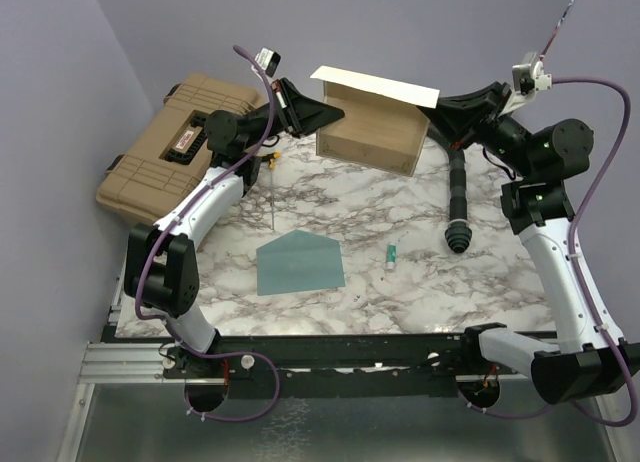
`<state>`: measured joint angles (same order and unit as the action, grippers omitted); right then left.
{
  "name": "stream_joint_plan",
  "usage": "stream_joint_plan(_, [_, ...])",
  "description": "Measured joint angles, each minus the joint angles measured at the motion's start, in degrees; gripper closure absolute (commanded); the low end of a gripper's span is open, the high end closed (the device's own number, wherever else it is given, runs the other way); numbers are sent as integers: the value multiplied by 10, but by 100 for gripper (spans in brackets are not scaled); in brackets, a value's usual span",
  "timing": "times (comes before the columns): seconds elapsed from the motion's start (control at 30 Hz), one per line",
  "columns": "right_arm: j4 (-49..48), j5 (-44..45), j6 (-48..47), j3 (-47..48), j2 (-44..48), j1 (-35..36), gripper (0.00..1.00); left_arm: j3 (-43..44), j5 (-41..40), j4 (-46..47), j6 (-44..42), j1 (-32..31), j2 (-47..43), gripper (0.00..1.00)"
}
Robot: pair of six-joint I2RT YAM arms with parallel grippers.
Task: Place the letter into the envelope and seal it
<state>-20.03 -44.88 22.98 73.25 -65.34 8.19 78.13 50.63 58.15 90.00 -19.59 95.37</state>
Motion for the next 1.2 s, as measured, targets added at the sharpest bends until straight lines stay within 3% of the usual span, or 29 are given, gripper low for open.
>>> stream_joint_plan(0.1, [-1, 10, 11, 12, 0, 0, 99, -12, 10, 14, 2, 4, 0, 76])
stream_joint_plan(0.3, [-15, 15, 39, 18, -2, 0, 99, -21, 19, 35, 16, 8, 0, 79])
stream_joint_plan(0.4, [-24, 2, 51, 18, -7, 0, 100, -21, 19, 58, 30, 7, 0, 69])
stream_joint_plan(0.47, [-29, -5, 59, 18, -10, 0, 100, -20, 18, 82, 45, 4, 0, 68])
stream_joint_plan(0.63, [-48, -13, 83, 18, -12, 0, 99, -15, 19, 126, 73, -12, 6, 100])
stream_joint_plan(0.97, [-77, -21, 85, 5, -2, 0, 99, -19, 18, 155, 90, -11, 9, 100])
stream_joint_plan(1.2, [-55, -118, -6, 3, 42, 0, 99, -22, -3, 156, 98, 0, 9, 100])
